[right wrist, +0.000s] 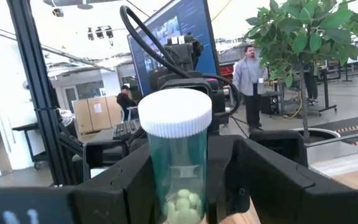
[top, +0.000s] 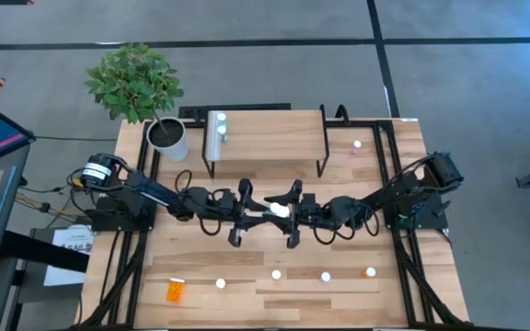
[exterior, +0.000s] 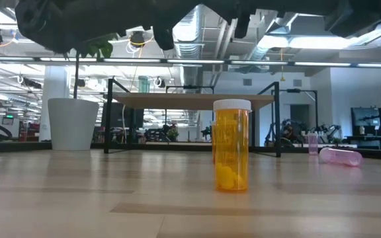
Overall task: Pick and place medicine bottles onto shelf by color
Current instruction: Put the blue pill bottle on the shelf aligned with the other blue pill bottles
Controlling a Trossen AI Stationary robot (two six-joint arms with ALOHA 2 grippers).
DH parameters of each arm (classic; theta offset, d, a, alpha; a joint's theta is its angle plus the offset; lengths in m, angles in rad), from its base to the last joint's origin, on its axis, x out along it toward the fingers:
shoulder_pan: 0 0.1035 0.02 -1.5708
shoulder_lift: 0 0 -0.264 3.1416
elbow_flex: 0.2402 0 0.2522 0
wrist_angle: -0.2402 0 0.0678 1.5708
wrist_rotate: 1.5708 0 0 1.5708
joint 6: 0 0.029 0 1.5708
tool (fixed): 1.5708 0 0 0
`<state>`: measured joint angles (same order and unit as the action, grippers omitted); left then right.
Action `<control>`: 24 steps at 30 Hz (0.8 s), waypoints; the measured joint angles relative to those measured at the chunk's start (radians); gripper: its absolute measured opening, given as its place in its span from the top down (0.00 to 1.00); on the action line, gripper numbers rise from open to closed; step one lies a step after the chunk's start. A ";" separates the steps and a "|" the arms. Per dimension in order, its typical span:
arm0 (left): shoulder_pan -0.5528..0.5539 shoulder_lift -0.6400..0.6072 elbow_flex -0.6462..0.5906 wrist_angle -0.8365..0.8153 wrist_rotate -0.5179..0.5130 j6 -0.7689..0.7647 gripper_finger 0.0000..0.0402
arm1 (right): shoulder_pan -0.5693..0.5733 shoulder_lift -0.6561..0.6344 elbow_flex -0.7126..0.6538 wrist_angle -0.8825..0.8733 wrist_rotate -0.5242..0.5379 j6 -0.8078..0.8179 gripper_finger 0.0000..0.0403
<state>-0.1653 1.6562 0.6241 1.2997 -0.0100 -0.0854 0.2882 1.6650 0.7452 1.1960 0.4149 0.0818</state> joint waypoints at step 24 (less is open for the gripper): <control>0.001 -0.001 -0.064 0.101 -0.028 -0.007 0.78 | -0.004 0.002 -0.003 0.013 0.002 -0.003 0.41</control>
<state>-0.1642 1.6550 0.5604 1.4010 -0.0383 -0.0925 0.2844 1.6672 0.7418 1.2095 0.4171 0.0784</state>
